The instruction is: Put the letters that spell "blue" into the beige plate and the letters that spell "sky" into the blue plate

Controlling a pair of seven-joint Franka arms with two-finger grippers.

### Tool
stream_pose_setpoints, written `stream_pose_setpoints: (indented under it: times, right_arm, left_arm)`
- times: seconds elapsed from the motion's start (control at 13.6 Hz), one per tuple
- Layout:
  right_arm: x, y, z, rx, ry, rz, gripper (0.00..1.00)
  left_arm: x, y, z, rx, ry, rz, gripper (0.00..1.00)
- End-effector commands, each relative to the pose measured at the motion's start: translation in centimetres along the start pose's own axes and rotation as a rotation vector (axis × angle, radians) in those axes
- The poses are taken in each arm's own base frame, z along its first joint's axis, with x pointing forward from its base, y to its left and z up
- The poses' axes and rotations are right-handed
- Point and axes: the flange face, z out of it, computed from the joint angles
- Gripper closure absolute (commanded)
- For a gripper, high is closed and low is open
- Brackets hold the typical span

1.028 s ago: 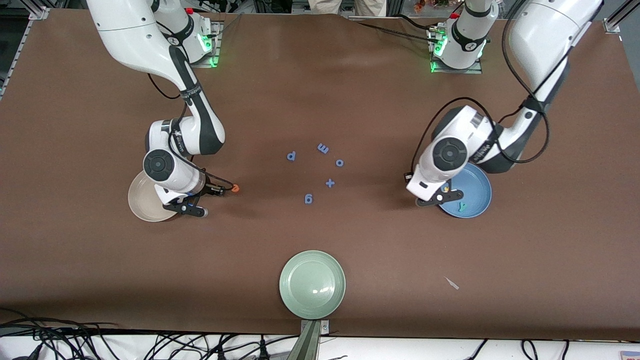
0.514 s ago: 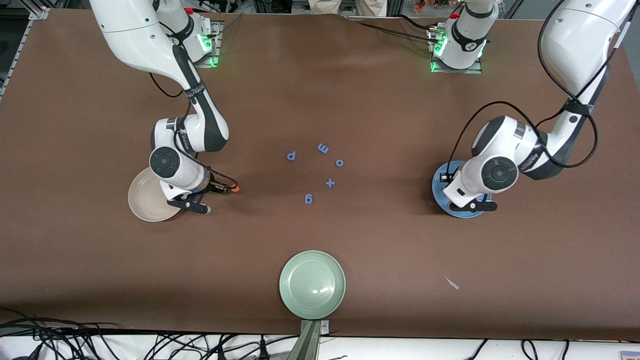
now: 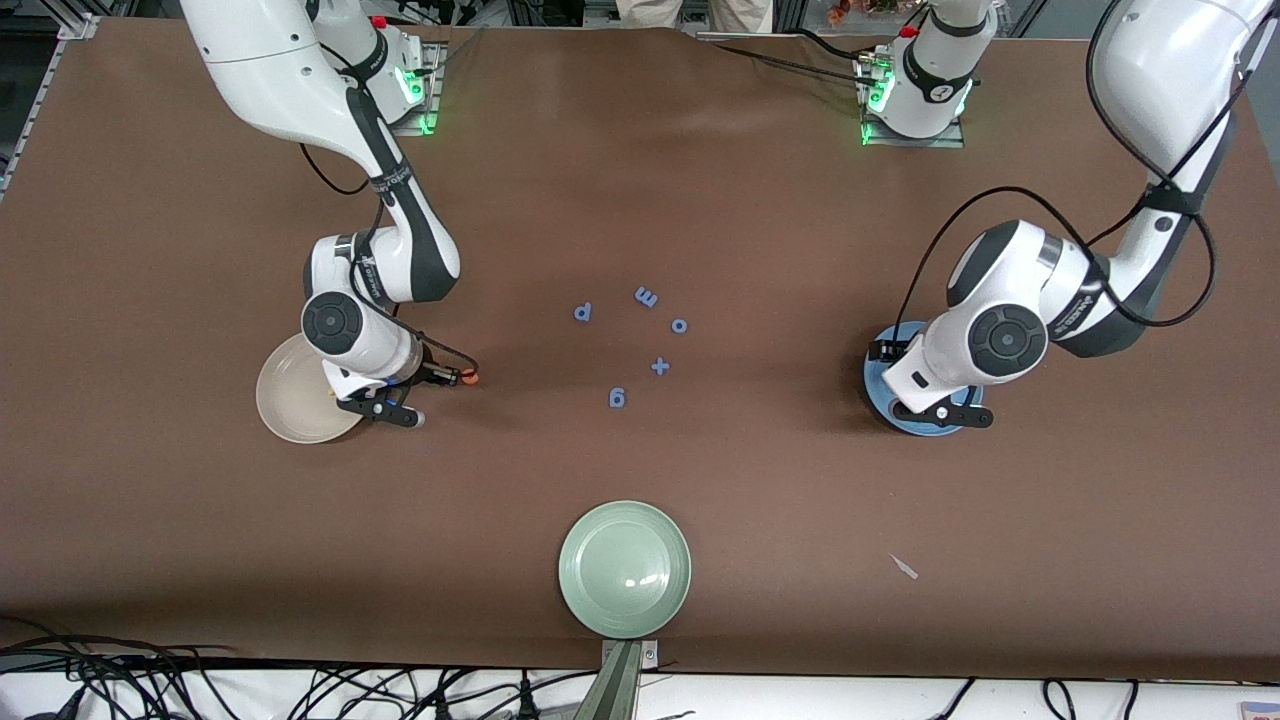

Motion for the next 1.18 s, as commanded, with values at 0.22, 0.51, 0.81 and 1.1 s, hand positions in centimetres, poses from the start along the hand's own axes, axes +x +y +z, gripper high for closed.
stream_pose_setpoints:
  times: [0.22,0.51,0.81,1.1]
  right_arm:
    - [2.8,3.6,-5.9,-0.013,-0.054,-0.076,0.94]
    - [4.5,9.7,-6.9,-0.041,-0.072,-0.204,0.87]
    - [4.1,11.9,-6.3,-0.042,-0.073,-0.216,0.40]
    - [4.0,9.9,-7.1,-0.037,-0.060,-0.145,0.33]
  left_arm:
    - [-0.6,0.7,-14.0,0.002,0.097,0.001,0.00]
    - [-4.1,0.1,-22.1,-0.026,0.170,-0.030,0.00]
    - [-9.2,-4.6,-27.9,-0.080,0.224,-0.040,0.00]
    - [-11.3,-9.4,-26.2,-0.142,0.226,-0.035,0.00]
